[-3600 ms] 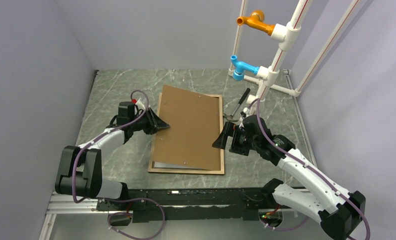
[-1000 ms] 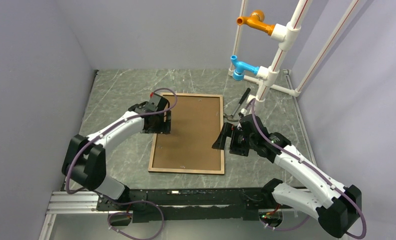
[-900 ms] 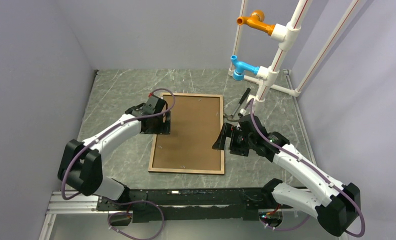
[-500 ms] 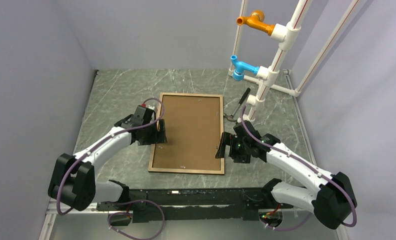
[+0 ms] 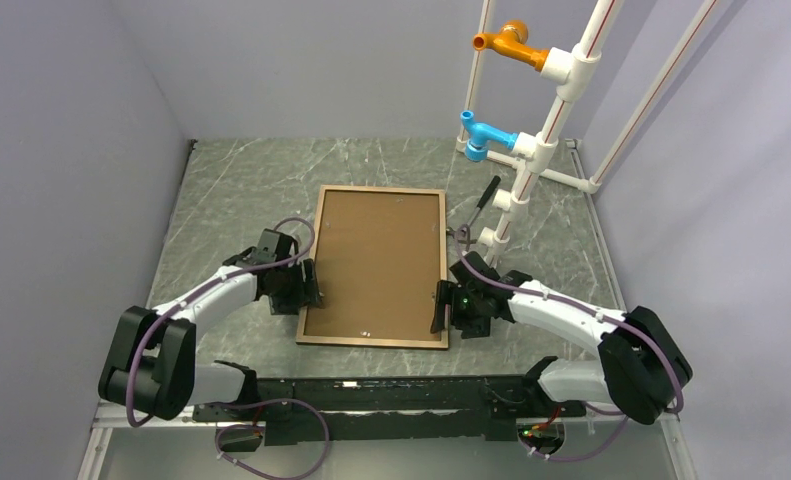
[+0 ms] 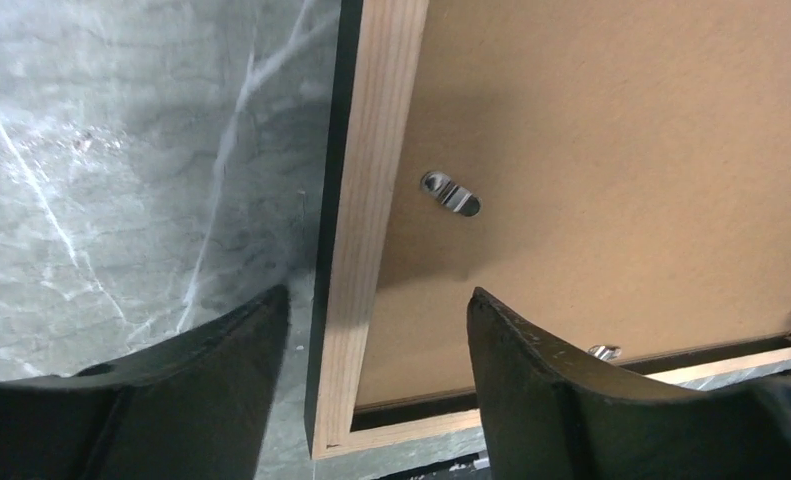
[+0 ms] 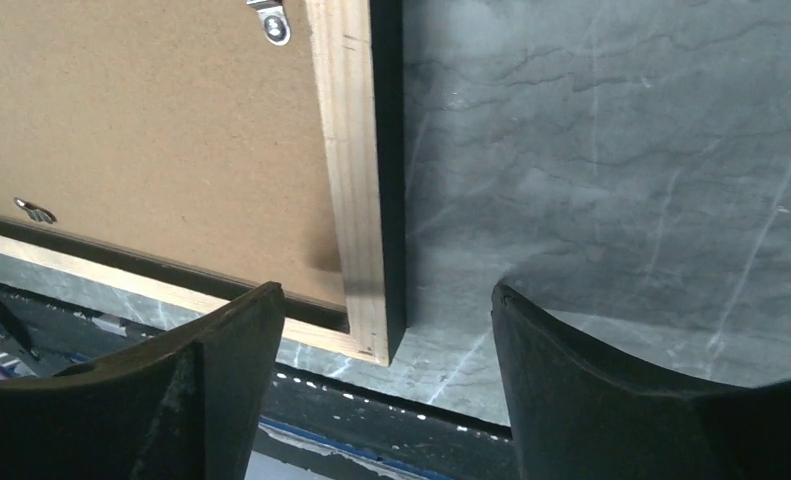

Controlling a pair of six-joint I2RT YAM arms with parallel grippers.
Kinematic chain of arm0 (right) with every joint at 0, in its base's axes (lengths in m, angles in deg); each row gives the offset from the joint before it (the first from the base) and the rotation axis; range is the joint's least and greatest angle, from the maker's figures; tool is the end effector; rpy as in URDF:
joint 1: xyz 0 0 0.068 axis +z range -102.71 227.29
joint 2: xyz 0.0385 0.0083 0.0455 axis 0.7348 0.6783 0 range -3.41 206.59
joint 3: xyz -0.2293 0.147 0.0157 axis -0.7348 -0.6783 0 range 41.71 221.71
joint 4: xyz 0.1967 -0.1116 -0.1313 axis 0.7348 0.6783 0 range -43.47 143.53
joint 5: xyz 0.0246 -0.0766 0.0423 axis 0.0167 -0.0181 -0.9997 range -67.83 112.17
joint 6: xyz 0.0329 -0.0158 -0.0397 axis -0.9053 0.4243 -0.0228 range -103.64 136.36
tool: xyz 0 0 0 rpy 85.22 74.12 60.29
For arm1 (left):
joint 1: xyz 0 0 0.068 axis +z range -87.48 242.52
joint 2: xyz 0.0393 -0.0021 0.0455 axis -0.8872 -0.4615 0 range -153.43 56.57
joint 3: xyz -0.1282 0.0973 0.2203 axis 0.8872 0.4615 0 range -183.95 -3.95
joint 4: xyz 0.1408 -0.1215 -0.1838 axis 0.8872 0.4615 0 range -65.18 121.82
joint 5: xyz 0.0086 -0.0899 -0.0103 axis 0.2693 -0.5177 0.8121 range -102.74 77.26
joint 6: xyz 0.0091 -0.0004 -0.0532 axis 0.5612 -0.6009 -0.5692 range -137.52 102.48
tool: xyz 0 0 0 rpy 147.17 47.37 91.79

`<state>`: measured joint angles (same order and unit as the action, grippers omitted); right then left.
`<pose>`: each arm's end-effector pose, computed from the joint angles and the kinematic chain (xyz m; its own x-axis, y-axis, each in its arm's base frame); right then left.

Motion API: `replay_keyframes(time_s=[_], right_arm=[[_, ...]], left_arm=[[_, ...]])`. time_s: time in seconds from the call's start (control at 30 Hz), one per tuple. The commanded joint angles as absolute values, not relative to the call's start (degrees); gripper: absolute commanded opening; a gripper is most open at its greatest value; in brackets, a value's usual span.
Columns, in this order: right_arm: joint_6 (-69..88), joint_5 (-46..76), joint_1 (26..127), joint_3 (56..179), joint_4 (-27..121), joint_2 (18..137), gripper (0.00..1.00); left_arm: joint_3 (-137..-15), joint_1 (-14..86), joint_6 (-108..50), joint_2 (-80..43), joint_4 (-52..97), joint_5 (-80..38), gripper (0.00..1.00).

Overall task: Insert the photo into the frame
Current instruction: Place the photo frame item in the photo frame, then move the photo frame to the center of the board.

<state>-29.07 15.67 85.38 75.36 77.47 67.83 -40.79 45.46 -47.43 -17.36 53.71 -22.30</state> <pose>0.1595 0.1303 0.1598 -0.9739 0.1360 -0.1818 0.0687 0.9398 0.3347 0.2113 -0.0710 0.1675 -0.9333 -0.2280 -0.2773 -0.1287 0.9336 -0.3344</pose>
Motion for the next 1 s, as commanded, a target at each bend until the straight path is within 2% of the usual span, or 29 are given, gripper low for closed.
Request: replay_keyframes(time_s=[0.0, 0.17, 0.33, 0.4, 0.6, 0.97], right_arm=[[-29.6, 17.8, 87.5, 75.4, 74.3, 69.9, 0.74], [-29.9, 20.0, 89.3, 76.0, 75.9, 69.5, 0.56], [-30.0, 21.3, 90.5, 76.5, 77.9, 69.1, 0.22], [-30.1, 21.5, 90.9, 76.8, 79.0, 68.7, 0.14], [-30.9, 21.7, 92.1, 77.3, 82.7, 65.8, 0.06], [-34.1, 18.8, 96.0, 76.5, 86.5, 61.5, 0.04]], left_arm=[[-38.2, 45.6, -49.5, -18.6, 49.9, -25.6, 0.68], [-35.8, 45.3, -50.6, -18.4, 48.1, -27.1, 0.55], [-33.4, 42.9, -52.6, -18.0, 46.9, -28.1, 0.45], [-32.8, 40.9, -54.0, -17.2, 47.0, -27.9, 0.43], [-31.1, 35.9, -58.0, -13.0, 48.9, -26.6, 0.35], [-27.5, 29.5, -65.0, 0.8, 59.0, -21.7, 0.29]])
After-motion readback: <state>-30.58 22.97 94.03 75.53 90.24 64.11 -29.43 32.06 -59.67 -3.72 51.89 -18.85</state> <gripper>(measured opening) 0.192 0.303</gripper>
